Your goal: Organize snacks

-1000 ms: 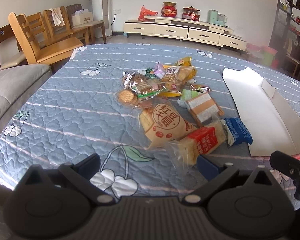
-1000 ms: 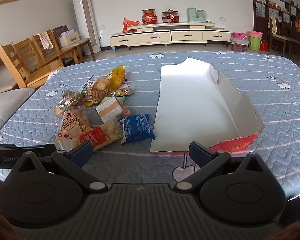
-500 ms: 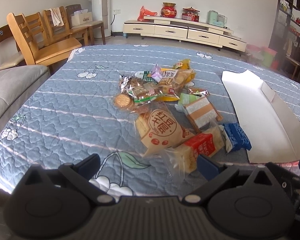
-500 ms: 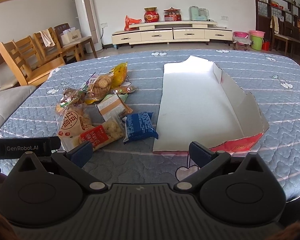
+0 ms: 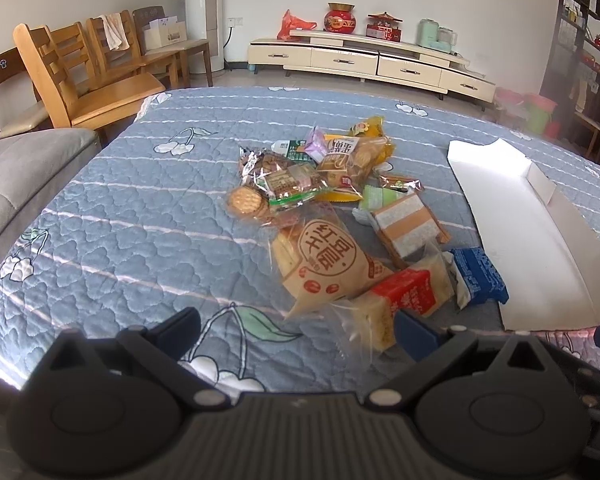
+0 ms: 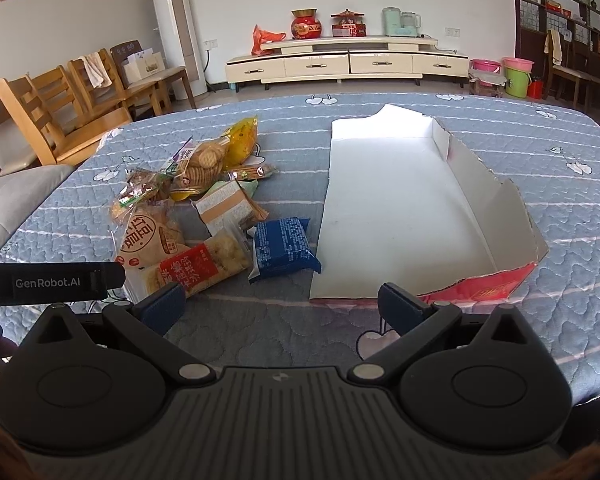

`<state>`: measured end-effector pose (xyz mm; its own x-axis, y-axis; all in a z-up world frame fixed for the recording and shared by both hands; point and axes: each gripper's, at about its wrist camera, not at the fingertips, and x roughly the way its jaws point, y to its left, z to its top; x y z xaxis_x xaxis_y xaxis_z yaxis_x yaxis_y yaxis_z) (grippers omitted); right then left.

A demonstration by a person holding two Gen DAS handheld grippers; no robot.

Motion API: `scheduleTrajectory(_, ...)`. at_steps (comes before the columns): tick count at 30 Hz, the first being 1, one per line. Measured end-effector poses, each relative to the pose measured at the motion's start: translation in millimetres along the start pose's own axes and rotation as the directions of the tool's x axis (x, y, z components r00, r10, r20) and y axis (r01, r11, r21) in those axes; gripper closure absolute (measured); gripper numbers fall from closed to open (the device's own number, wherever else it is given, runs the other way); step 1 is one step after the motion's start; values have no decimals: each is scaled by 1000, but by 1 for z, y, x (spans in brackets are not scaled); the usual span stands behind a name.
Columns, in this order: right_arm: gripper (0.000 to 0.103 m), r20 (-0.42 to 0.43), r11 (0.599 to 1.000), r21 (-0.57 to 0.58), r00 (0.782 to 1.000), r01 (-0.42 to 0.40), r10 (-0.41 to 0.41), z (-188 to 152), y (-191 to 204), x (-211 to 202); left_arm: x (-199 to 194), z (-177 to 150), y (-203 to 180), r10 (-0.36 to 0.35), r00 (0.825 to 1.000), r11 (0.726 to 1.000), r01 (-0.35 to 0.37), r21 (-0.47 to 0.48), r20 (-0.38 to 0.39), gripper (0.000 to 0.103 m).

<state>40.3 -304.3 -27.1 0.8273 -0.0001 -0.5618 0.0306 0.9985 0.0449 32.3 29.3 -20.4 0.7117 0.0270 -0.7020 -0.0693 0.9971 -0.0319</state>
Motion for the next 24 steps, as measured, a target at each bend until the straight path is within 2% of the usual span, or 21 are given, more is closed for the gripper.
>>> scheduleTrajectory(24, 0, -11, 1000, 14, 1000, 1, 0, -2, 0, 1, 6, 0, -1, -2, 1000, 1000, 2, -8, -12, 1)
